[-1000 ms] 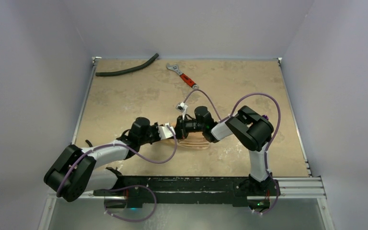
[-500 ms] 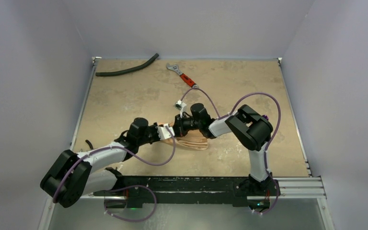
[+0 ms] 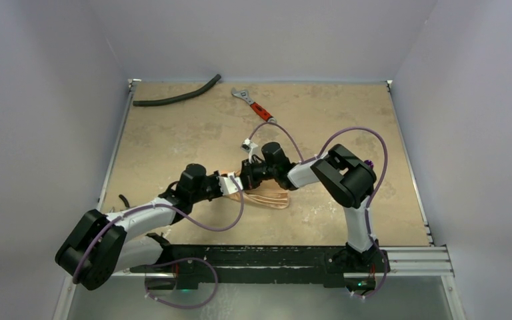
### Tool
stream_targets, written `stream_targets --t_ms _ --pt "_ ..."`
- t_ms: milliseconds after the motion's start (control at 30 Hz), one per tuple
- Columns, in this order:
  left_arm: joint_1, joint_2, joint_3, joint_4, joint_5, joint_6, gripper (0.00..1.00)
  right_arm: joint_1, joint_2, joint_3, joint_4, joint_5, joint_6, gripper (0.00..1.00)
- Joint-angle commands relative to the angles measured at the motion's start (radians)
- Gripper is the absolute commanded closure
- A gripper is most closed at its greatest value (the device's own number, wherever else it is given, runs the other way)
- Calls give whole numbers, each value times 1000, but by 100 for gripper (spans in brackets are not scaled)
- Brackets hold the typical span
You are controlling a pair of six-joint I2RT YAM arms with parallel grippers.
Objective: Fold the napkin into a case and place the utensils inside
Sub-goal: Fold the 2/3-rectangle-folded napkin at the center of the board.
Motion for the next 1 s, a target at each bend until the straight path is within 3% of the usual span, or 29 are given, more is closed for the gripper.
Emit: stream_targets --t_ms 0,200,967 --pt "-5 -28 13 5 63 -1 100 -4 -3 43 -115 61 -18 100" --pt "-8 -22 10 -5 61 13 100 -4 -26 96 -203 81 -20 100" --pt "-14 10 6 -12 73 38 100 21 -4 209 -216 -35 -36 100"
